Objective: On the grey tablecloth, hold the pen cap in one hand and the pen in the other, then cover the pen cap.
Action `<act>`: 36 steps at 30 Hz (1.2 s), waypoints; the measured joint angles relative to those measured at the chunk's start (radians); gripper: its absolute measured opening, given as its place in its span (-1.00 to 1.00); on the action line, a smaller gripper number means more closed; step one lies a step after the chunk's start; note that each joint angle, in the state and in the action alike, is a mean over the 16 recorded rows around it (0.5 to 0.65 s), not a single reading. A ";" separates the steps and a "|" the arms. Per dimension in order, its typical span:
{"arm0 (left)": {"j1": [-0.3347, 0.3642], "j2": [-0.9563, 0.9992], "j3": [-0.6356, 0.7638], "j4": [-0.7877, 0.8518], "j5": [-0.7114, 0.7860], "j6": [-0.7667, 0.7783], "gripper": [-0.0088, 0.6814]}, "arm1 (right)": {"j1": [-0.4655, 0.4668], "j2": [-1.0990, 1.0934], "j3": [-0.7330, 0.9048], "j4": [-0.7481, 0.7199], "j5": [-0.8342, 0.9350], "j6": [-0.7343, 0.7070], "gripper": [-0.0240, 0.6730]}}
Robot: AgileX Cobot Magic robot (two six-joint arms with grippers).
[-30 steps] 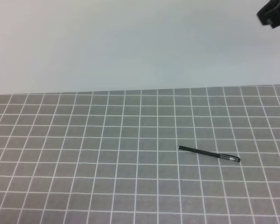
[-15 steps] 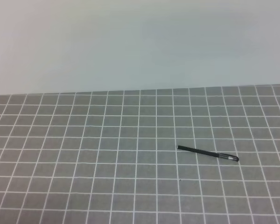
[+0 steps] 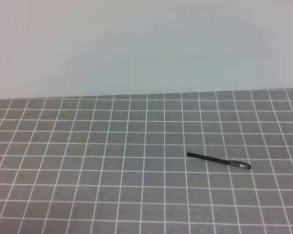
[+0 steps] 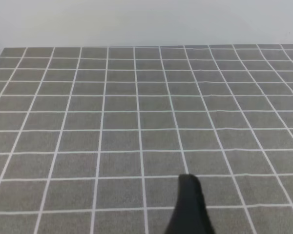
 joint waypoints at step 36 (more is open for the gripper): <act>0.000 0.002 0.000 0.000 0.000 0.000 0.38 | -0.042 -0.433 0.525 -0.192 0.100 0.326 -0.93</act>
